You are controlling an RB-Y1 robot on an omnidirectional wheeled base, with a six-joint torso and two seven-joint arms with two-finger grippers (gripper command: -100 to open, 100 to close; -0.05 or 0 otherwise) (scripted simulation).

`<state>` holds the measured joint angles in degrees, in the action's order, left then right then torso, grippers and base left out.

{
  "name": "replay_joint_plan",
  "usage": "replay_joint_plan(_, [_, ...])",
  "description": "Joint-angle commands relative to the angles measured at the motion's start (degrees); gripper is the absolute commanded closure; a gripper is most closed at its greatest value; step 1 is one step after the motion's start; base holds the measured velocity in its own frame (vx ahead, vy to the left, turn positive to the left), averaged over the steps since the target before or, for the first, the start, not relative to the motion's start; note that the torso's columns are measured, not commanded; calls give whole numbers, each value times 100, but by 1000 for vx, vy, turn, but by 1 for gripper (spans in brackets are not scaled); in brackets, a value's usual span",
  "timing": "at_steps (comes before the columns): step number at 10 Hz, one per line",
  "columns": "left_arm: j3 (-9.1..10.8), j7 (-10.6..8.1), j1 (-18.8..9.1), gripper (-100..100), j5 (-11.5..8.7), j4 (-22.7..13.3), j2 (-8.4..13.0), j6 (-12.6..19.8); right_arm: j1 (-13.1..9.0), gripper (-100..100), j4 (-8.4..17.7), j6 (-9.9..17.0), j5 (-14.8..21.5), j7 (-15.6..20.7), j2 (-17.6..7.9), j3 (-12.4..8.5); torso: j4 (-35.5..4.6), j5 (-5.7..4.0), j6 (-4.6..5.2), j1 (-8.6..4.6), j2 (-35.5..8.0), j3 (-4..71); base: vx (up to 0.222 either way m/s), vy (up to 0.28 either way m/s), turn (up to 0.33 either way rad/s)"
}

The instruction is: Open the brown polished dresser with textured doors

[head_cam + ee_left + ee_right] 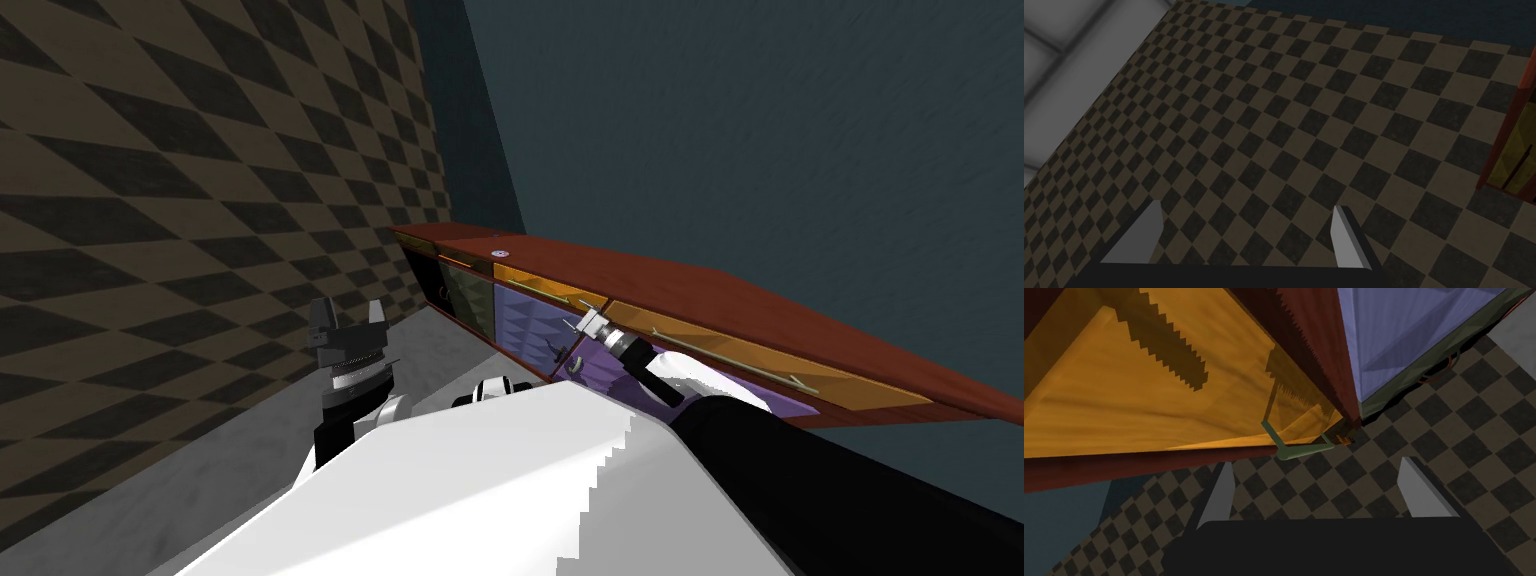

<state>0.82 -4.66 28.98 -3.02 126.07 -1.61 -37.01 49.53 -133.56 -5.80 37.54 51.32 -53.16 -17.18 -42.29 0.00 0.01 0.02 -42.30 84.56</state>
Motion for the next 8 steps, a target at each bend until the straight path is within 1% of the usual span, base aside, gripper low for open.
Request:
replay_joint_plan(1, [0,0,0,0,0,0,0,0,66,-100,40,226,181,314,-421,-77,0,-1,-2,-3,-1,-1,12,36,-21])
replay_joint_plan(5, [0,0,0,0,0,0,0,0,278,-100,116,629,561,944,-1137,-307,2,0,-1,-1,5,3,24,60,-30])
replay_joint_plan(8, [0,0,0,0,0,0,0,0,397,-100,157,854,773,1295,-1471,-436,0,-2,-1,-7,1,0,21,45,-21])
